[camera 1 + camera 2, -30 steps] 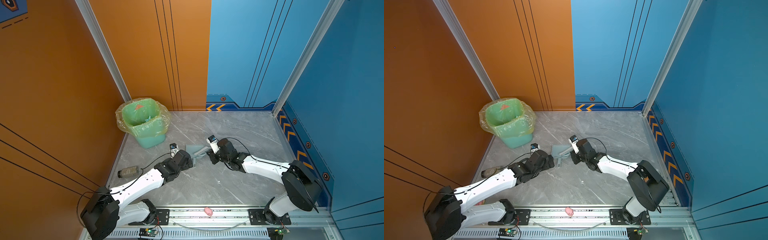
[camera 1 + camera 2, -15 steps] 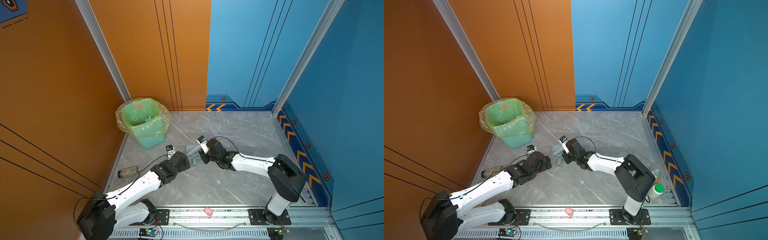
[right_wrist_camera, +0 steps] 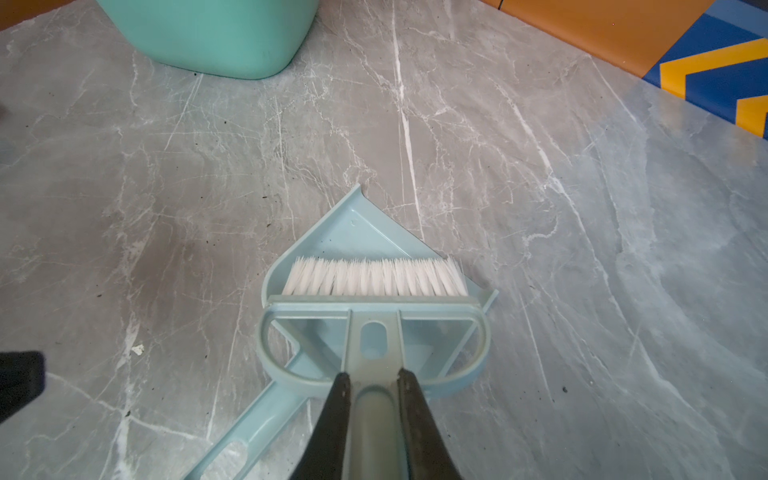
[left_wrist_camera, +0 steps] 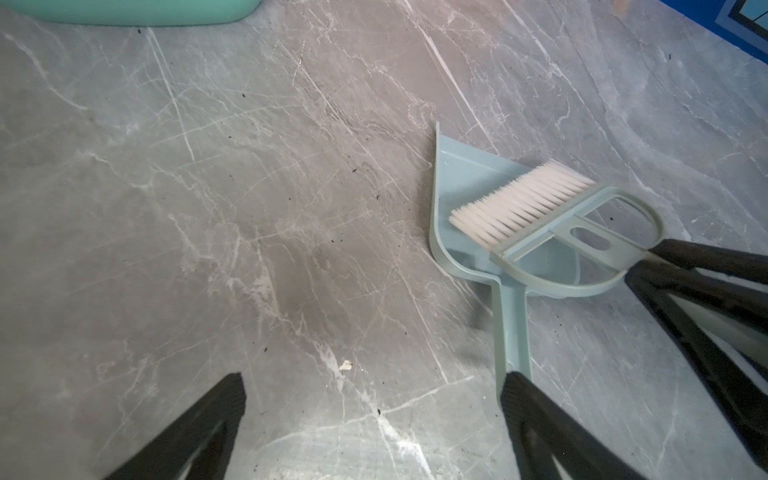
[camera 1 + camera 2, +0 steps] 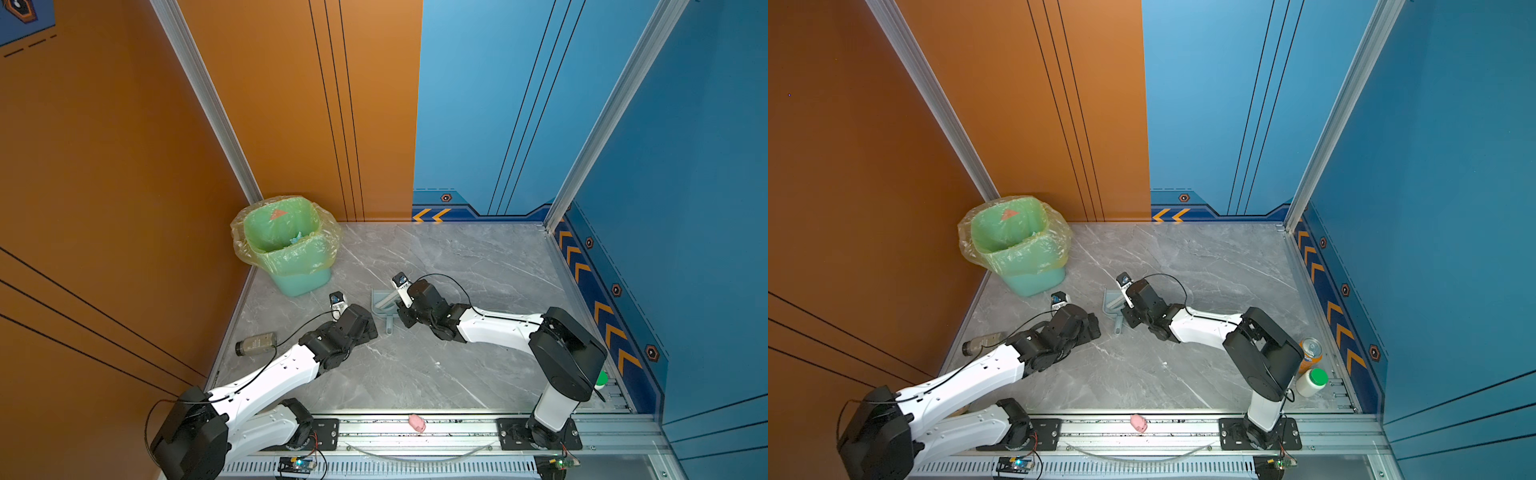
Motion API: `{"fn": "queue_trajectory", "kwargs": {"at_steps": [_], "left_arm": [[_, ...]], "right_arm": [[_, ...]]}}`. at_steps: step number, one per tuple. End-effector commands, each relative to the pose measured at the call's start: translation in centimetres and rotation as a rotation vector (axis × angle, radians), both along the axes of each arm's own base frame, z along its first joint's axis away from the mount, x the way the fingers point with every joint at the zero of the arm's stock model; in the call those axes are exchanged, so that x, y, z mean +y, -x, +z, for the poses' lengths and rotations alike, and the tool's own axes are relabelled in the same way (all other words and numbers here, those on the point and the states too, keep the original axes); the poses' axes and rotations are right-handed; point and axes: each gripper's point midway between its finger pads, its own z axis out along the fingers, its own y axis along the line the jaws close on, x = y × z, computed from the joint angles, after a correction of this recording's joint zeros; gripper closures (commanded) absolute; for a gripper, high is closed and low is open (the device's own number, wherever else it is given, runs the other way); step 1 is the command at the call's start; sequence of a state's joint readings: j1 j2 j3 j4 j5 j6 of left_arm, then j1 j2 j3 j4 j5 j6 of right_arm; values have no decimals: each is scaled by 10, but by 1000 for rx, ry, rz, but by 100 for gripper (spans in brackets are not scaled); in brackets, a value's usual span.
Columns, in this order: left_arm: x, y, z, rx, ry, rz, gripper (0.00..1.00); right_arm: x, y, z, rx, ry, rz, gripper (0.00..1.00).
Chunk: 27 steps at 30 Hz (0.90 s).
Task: Sweep away the paper scraps from the table
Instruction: 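Set the brush onto the dustpan with the right gripper and release both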
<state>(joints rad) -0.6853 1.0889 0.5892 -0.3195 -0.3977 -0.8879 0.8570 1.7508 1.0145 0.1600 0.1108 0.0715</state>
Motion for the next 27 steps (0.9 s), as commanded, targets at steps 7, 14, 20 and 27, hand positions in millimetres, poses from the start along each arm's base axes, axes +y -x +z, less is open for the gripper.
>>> {"fn": "queue_trajectory", "kwargs": {"at_steps": [7, 14, 20, 27], "left_arm": [[10, 3, -6, 16, -23, 29, 2], [11, 3, -7, 17, -24, 30, 2], [10, 3, -8, 19, -26, 27, 2], [9, 3, -9, 23, -23, 25, 2]], "right_arm": [[6, -6, 0, -11, -3, -33, 88], [6, -5, -4, -4, 2, -40, 87], [7, -2, -8, 4, 10, -44, 80], [10, 5, -10, 0, 48, -36, 72]]}}
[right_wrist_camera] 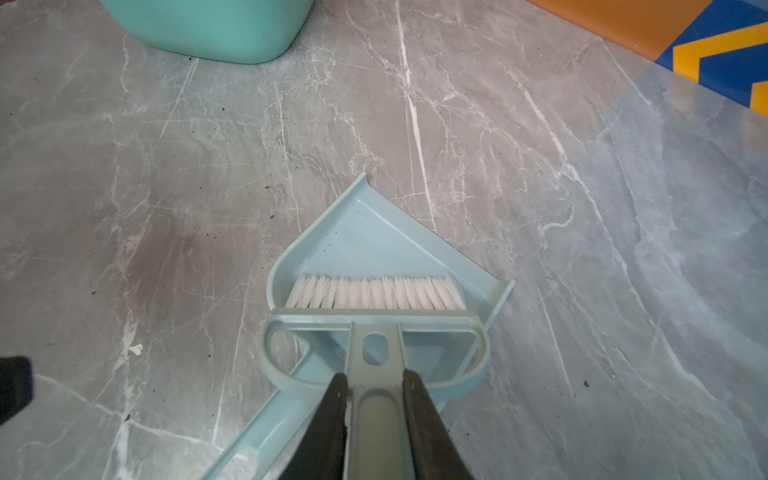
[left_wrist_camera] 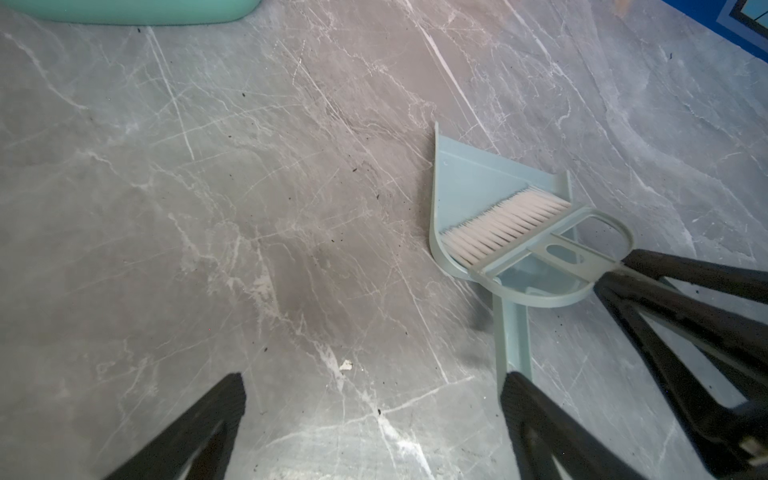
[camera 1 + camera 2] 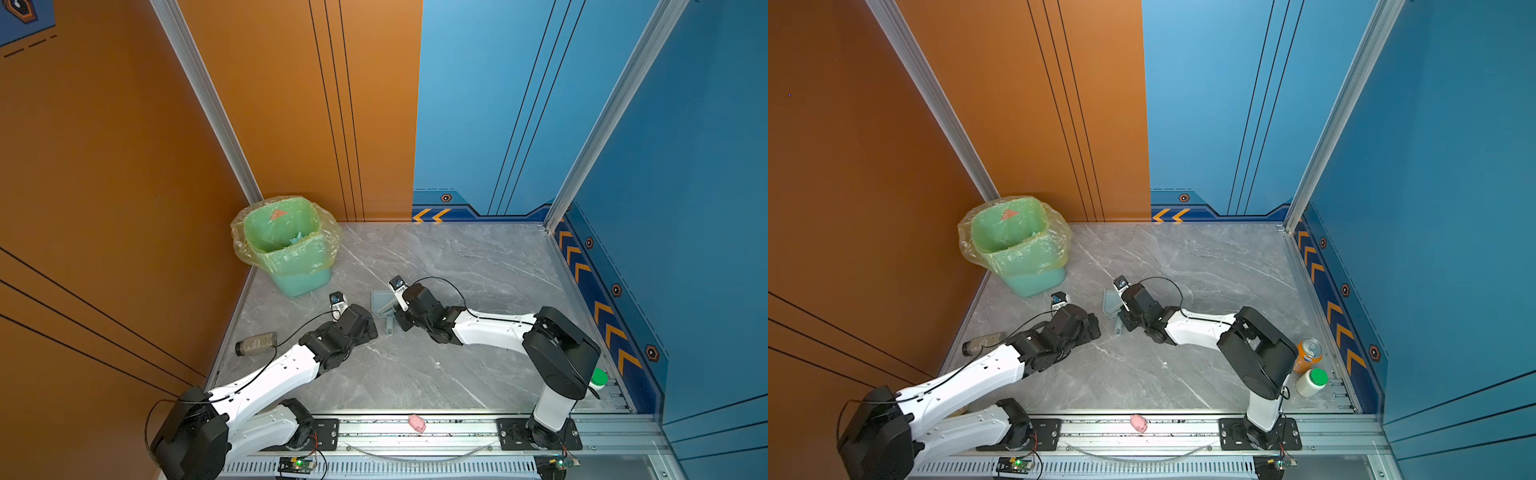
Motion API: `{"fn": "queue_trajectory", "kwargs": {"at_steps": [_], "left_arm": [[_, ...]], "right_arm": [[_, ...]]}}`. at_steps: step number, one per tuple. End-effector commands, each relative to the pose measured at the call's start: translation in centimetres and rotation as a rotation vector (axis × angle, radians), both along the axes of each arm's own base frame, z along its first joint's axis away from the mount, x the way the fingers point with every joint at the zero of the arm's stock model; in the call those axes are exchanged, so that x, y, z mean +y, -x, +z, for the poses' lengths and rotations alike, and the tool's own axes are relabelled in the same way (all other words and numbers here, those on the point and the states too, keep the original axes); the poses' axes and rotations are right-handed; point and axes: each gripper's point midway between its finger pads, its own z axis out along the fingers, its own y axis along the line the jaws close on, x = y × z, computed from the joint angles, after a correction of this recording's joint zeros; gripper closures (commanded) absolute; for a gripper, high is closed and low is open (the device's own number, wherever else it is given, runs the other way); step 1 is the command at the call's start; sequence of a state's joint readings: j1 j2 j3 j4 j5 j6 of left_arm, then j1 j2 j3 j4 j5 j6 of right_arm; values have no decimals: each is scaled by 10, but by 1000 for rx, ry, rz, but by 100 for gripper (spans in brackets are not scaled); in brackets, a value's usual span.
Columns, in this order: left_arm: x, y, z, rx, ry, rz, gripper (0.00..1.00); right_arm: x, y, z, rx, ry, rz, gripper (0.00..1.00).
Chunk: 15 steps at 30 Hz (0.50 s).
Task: Sweep away the paper scraps from the table
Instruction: 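Set the brush onto the dustpan with the right gripper and release both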
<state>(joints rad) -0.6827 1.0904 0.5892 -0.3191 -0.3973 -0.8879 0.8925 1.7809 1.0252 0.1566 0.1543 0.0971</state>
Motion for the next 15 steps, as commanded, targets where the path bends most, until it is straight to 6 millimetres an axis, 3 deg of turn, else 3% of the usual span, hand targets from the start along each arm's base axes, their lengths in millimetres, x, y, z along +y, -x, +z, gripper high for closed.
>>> {"fn": "queue_trajectory", "kwargs": {"at_steps": [1, 15], "left_arm": [[9, 3, -8, 21, -22, 23, 2], [9, 2, -7, 21, -26, 21, 2]], "right_arm": [[2, 0, -2, -8, 36, -21, 72], [-2, 10, -9, -4, 91, -27, 66]]}}
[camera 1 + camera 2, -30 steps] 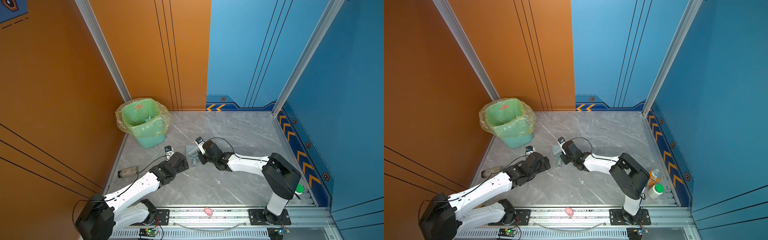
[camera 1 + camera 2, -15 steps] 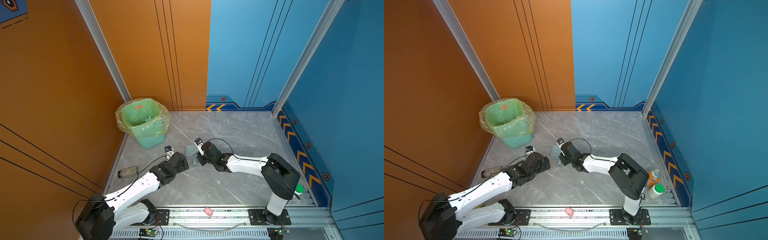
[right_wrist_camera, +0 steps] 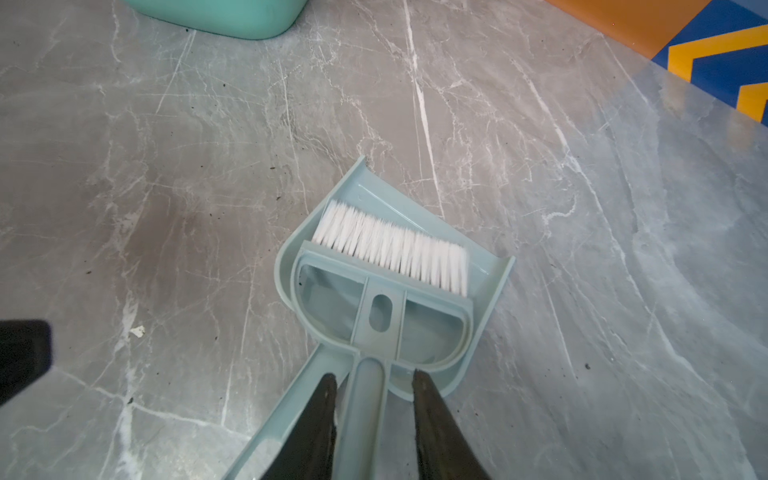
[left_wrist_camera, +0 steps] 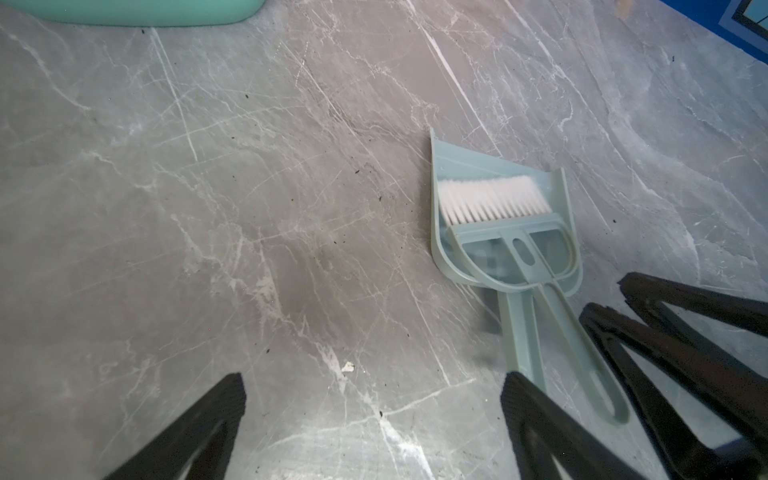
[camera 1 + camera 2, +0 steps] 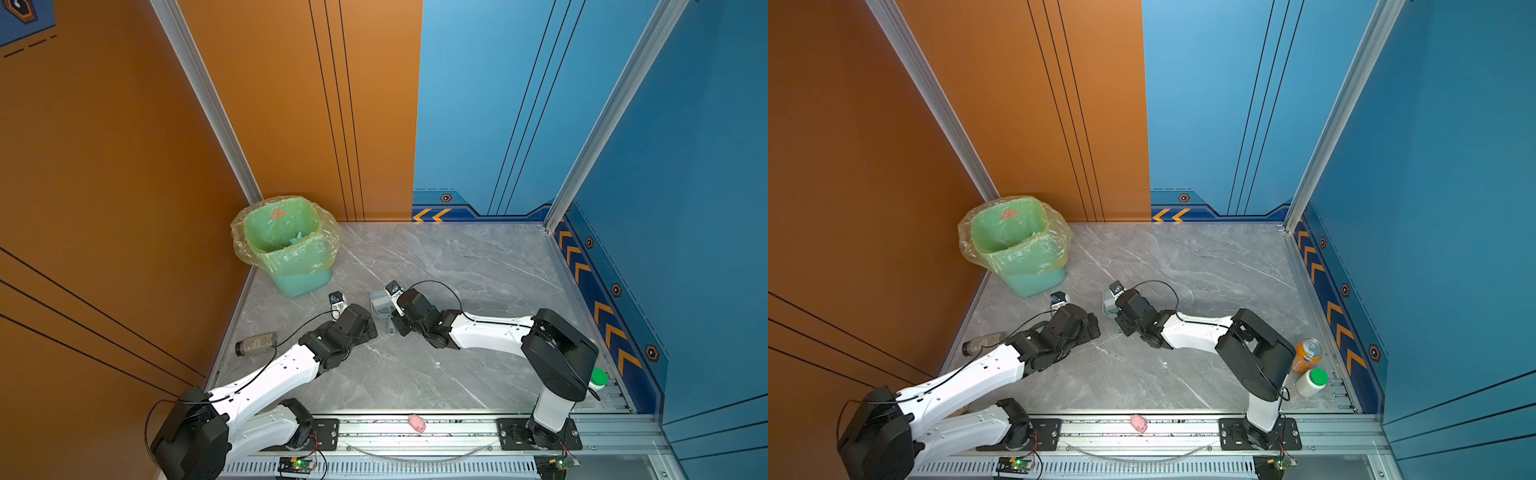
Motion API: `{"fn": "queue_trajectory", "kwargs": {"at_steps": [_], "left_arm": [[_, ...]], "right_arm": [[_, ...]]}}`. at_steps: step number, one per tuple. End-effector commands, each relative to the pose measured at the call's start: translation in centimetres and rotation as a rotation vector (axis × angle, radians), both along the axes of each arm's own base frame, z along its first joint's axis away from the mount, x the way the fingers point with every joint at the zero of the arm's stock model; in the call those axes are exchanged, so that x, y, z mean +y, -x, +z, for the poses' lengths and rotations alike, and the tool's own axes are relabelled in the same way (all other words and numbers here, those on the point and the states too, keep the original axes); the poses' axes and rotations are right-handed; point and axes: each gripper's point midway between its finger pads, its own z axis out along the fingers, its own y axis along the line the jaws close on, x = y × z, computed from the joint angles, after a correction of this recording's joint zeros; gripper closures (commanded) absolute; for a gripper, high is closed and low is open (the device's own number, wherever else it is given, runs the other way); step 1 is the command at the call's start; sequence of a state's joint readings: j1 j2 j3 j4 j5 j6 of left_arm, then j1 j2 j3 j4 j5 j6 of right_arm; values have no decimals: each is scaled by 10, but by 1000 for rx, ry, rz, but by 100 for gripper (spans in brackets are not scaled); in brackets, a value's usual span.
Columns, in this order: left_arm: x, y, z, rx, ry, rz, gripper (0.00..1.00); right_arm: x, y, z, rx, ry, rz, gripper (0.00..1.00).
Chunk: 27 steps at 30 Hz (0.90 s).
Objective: Sweep away the paper scraps from the table
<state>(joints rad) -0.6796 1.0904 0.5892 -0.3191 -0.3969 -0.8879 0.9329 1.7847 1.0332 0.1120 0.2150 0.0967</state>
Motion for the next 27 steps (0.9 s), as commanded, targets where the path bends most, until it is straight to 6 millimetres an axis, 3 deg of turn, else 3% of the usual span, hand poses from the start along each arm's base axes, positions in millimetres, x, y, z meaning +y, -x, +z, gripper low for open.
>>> {"fn": "queue_trajectory", "kwargs": {"at_steps": [1, 15, 27], "left_arm": [[8, 3, -7, 21, -25, 19, 2], [16, 6, -1, 7, -62, 8, 2], [29, 10, 25, -85, -147, -69, 2]], "right_arm": [[-4, 0, -4, 1, 37, -22, 66], [-21, 1, 10, -12, 51, -50, 65], [-84, 9, 25, -11, 47, -148, 53]]}}
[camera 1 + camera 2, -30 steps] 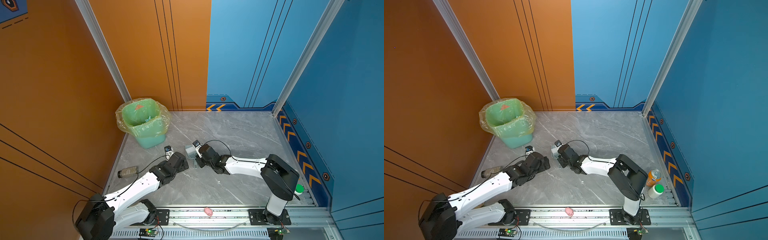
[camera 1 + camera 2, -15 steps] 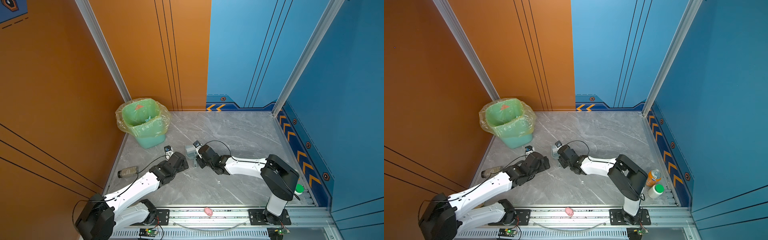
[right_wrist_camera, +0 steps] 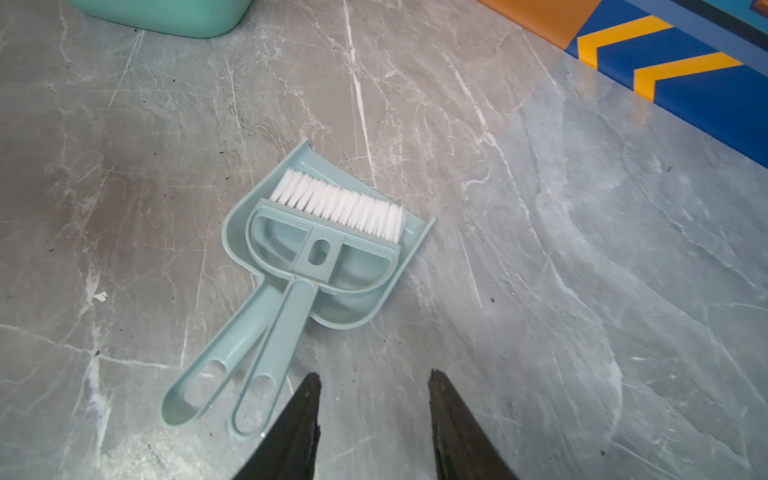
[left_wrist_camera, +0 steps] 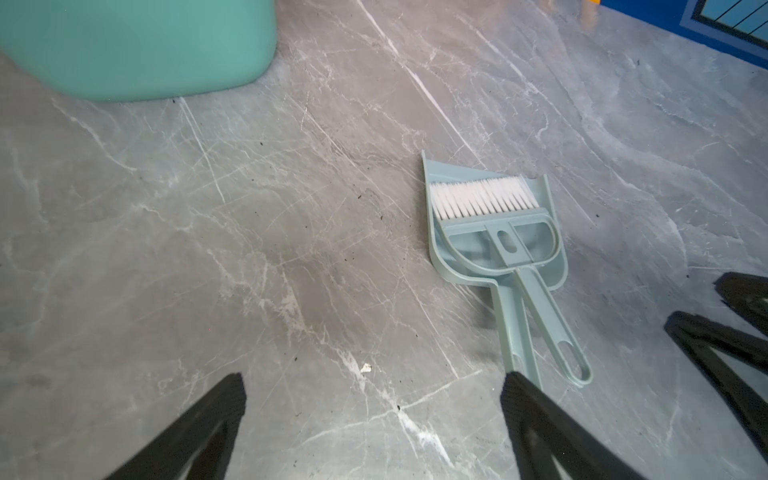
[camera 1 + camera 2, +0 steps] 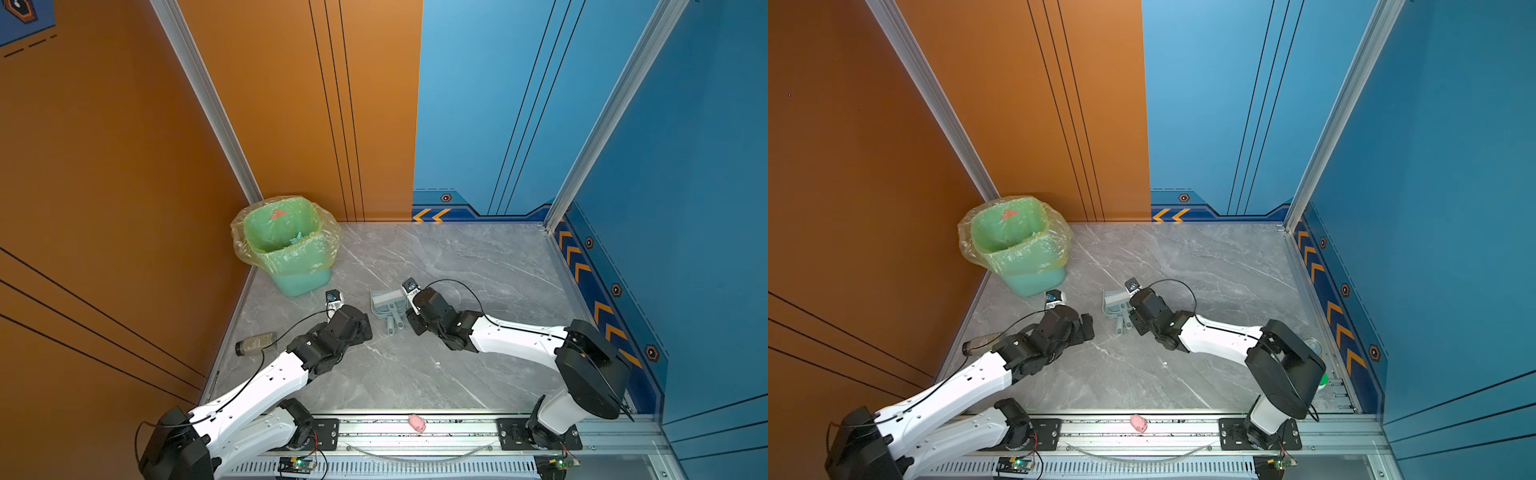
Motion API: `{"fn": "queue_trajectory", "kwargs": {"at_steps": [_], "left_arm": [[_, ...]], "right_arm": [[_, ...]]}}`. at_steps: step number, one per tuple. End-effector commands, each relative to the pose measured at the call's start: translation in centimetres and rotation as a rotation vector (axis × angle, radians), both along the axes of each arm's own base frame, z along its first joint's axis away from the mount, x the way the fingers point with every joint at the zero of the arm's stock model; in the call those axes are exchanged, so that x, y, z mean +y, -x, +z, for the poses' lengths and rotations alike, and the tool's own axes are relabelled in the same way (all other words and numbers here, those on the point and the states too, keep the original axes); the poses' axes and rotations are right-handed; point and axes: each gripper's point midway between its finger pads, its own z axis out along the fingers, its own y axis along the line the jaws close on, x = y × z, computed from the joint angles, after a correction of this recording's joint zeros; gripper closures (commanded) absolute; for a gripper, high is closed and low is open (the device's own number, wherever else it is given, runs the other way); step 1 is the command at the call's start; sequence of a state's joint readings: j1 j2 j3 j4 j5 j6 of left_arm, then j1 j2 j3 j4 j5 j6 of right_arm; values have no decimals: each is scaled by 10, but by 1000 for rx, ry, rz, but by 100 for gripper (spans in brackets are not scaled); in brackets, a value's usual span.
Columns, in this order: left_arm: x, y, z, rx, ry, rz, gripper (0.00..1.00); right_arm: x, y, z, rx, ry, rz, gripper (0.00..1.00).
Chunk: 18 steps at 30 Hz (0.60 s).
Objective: Sweep away the paper scraps from the table
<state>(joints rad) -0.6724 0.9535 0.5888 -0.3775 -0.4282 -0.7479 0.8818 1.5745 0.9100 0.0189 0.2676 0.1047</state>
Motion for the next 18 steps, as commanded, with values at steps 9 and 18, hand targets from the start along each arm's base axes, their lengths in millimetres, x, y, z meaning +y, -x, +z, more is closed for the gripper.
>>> {"fn": "queue_trajectory", "kwargs": {"at_steps": [9, 18], "left_arm": [[29, 11, 3, -93, -47, 35, 2], [44, 13, 13, -173, -164, 13, 2]], "right_arm": [[-73, 10, 14, 24, -45, -124, 46], [-130, 12, 25, 34, -142, -225, 39]]}}
